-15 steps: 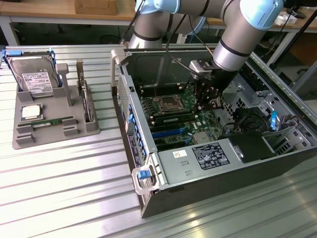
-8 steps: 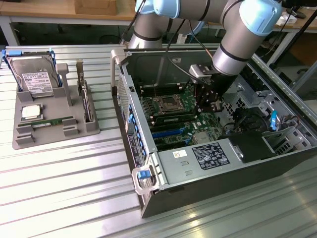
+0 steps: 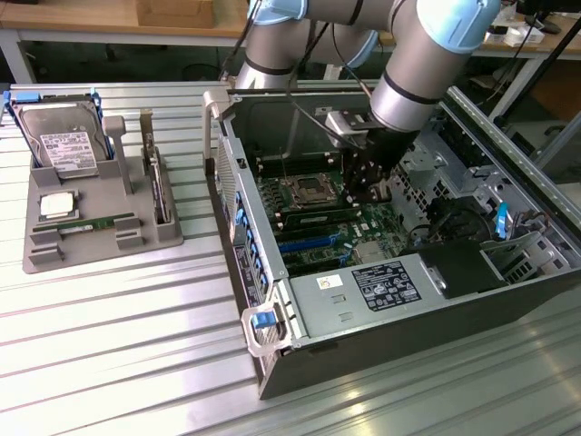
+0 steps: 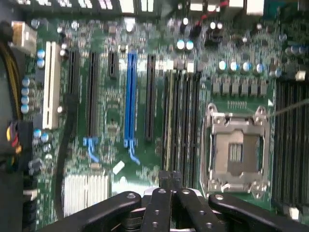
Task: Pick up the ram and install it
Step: 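Press down the ram until it locks into place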
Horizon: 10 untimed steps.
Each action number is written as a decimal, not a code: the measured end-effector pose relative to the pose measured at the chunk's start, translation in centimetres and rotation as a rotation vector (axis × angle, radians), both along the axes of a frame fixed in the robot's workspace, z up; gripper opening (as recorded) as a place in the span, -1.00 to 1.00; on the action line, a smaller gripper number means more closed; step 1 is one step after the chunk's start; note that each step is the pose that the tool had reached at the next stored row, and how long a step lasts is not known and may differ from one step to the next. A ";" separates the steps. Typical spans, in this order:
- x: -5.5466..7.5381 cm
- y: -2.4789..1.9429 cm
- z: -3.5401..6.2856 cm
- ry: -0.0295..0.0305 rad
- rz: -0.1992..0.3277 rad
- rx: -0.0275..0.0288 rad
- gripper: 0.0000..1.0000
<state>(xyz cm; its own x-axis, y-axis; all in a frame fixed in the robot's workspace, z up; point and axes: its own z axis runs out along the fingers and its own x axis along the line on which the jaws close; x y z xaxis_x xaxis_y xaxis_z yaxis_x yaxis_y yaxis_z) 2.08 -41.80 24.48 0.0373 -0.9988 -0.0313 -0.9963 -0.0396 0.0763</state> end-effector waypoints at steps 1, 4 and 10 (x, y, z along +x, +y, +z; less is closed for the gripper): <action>-1.3 0.00 -0.07 -0.0007 0.000 -0.0002 -0.80; -3.9 0.00 -0.37 -0.0017 0.000 -0.0002 -0.80; -7.9 0.00 -1.05 -0.0022 0.000 -0.0001 -0.80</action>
<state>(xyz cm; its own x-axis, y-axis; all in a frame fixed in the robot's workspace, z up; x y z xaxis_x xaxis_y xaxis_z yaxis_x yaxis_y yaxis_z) -5.83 -41.80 23.43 0.0375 -0.9988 -0.0311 -0.9965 -0.0397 0.0741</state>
